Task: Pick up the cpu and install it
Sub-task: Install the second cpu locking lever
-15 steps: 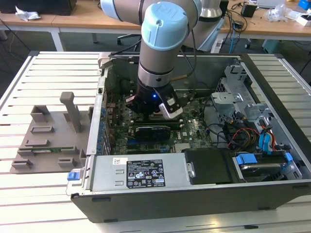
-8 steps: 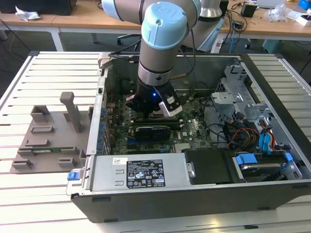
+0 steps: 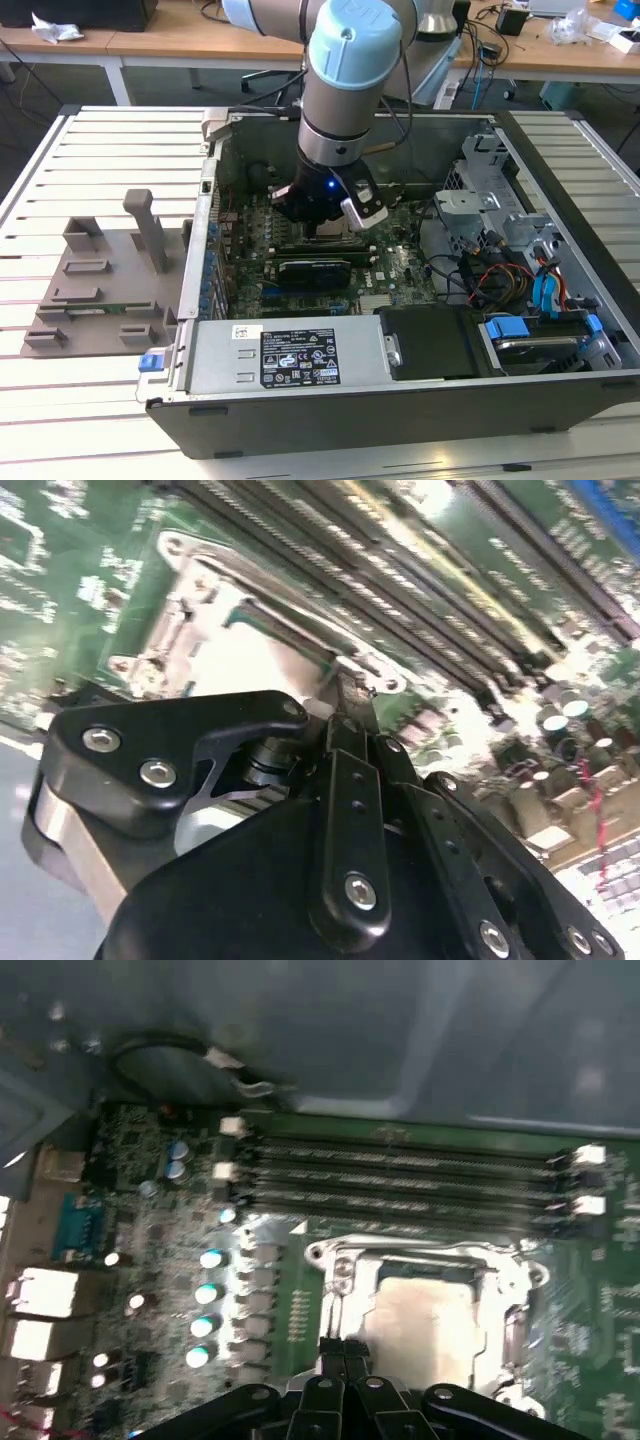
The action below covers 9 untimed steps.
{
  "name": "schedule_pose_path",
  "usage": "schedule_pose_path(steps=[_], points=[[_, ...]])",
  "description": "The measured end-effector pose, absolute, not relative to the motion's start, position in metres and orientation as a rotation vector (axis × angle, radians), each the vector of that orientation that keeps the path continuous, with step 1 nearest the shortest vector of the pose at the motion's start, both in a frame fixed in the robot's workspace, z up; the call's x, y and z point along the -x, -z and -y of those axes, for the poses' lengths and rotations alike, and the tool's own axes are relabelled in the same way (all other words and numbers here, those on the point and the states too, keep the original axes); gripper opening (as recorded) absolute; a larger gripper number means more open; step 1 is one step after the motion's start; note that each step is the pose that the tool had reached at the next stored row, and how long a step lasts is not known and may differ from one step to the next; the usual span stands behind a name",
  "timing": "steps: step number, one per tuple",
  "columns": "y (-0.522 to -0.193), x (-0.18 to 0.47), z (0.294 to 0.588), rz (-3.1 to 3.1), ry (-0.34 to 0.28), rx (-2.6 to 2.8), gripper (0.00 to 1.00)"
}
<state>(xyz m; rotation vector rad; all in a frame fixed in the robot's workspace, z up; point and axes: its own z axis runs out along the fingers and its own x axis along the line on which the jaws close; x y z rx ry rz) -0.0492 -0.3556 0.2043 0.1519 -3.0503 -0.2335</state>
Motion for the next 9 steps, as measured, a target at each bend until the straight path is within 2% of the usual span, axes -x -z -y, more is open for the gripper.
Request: schedule_pose_path(steps=[5,9], points=[[-0.204,0.026,0.345,3.046,0.221,-0.151,0.11],[-0.204,0.02,0.34,3.046,0.146,-0.147,0.11]])
